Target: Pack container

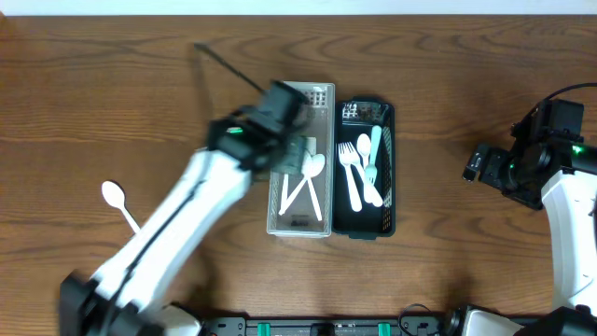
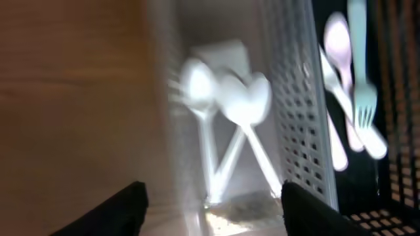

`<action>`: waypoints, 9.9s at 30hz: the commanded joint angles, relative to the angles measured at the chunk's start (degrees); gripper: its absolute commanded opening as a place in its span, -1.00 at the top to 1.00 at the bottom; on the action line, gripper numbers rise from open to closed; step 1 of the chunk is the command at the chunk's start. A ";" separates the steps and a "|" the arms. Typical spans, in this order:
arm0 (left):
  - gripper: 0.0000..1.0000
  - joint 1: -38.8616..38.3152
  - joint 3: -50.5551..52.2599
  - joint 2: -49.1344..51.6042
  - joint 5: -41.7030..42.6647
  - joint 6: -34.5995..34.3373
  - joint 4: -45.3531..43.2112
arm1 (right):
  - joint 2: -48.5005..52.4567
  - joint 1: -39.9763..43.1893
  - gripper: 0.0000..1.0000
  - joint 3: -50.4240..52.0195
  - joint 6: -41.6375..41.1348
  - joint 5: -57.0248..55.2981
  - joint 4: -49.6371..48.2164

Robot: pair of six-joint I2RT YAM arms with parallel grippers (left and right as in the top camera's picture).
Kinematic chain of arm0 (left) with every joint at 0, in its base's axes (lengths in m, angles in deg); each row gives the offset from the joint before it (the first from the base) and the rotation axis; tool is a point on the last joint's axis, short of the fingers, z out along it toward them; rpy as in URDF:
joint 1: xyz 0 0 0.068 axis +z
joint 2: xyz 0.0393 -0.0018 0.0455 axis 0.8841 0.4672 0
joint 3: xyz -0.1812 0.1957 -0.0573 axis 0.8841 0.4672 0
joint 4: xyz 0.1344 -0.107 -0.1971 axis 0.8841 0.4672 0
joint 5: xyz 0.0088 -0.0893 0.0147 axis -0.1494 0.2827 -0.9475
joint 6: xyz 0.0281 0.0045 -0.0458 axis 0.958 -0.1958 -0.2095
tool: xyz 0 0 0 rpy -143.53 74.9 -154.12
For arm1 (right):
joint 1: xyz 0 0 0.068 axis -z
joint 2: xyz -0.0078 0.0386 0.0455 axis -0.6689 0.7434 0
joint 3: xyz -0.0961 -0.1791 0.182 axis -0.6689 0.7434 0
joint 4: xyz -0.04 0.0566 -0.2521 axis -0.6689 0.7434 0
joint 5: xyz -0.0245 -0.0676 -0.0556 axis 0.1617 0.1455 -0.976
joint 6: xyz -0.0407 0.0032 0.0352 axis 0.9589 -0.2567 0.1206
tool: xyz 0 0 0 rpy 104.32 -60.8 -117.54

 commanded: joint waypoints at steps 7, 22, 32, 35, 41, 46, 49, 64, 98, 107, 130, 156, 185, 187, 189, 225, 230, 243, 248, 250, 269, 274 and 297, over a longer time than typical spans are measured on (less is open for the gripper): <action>-0.90 27.71 -0.22 -9.99 -3.37 -4.85 10.21 | 0.07 0.37 -0.98 0.09 0.83 0.44 -0.11; -0.96 57.20 13.11 -0.87 2.25 -6.80 -0.09 | 0.07 0.37 -0.98 0.09 0.85 0.44 -0.04; -0.96 57.55 15.17 12.09 2.95 -6.56 -7.08 | 0.07 0.39 -0.98 0.09 1.27 0.44 -0.07; -0.96 57.55 15.19 14.88 2.97 -5.86 -7.76 | 0.07 0.37 -0.98 0.09 1.27 0.44 -0.07; -0.97 57.55 15.21 19.12 4.96 -3.56 -8.96 | 0.07 0.39 -0.98 0.09 1.29 0.42 -0.11; -1.00 57.55 16.15 21.14 5.99 -2.54 -10.19 | 0.07 0.37 -0.98 0.09 1.29 0.42 -0.33; -0.98 57.55 17.94 21.66 6.16 -2.25 -11.91 | 0.07 0.39 -0.98 0.09 1.29 0.42 -0.33; 0.14 57.55 19.50 21.66 6.16 -2.29 -12.81 | 0.07 0.39 -0.98 0.09 1.27 0.42 -0.28; 0.88 29.68 13.18 -6.27 13.20 2.45 -5.84 | 0.07 0.37 -0.99 0.09 1.25 0.44 -0.31; 0.88 6.19 13.18 -7.19 12.74 4.66 -10.86 | 0.07 0.37 -0.99 0.09 1.25 0.44 -0.33; 0.24 -3.65 9.75 8.92 10.14 7.02 -14.47 | 0.07 0.37 -0.98 0.09 1.25 0.46 -0.28; -0.96 20.17 2.75 -0.31 -2.95 10.01 -11.08 | 0.33 -19.78 -0.99 -3.74 6.32 -8.24 -19.76; -0.96 24.00 28.59 -51.21 -3.30 5.86 -8.59 | -41.27 -25.88 -0.98 19.74 8.04 -9.07 -14.10; -0.96 24.00 32.57 -56.76 -4.79 5.90 -7.87 | -44.98 -25.88 -0.98 22.71 8.09 -9.09 -12.61; -0.96 24.02 35.87 -60.98 -7.08 5.90 -5.92 | -47.76 -25.81 -0.99 25.35 8.09 -9.05 -11.32; -0.96 24.00 39.21 -64.54 -7.65 5.88 11.26 | -52.61 -25.51 -0.99 29.66 8.09 -7.78 -6.45; -0.96 24.02 39.21 -64.54 -7.65 5.88 11.28 | -61.37 -23.71 -0.99 29.70 8.07 -6.95 -4.96; -0.96 24.00 39.21 -64.54 -7.65 5.88 11.26 | -78.99 -19.12 -0.98 44.87 8.55 -3.52 -25.20; -0.96 24.00 39.21 -64.54 -7.63 5.88 11.26 | -79.12 -19.10 -0.98 53.07 11.96 -3.45 -45.97; -0.96 24.00 39.21 -64.54 -7.65 5.88 11.26 | -79.12 -19.08 -0.98 56.35 13.92 -3.48 -52.48; -0.96 24.00 39.21 -64.54 -7.65 5.88 11.26 | -78.95 -18.97 -0.98 63.73 12.35 -4.09 -55.84; -0.96 24.00 39.21 -64.54 -7.65 5.88 11.26 | -78.95 -18.97 -0.99 63.73 12.35 -4.09 -55.84; -0.96 24.24 39.80 -72.98 -6.21 5.88 11.10 | -78.95 -18.97 -0.99 63.73 12.35 -4.09 -55.84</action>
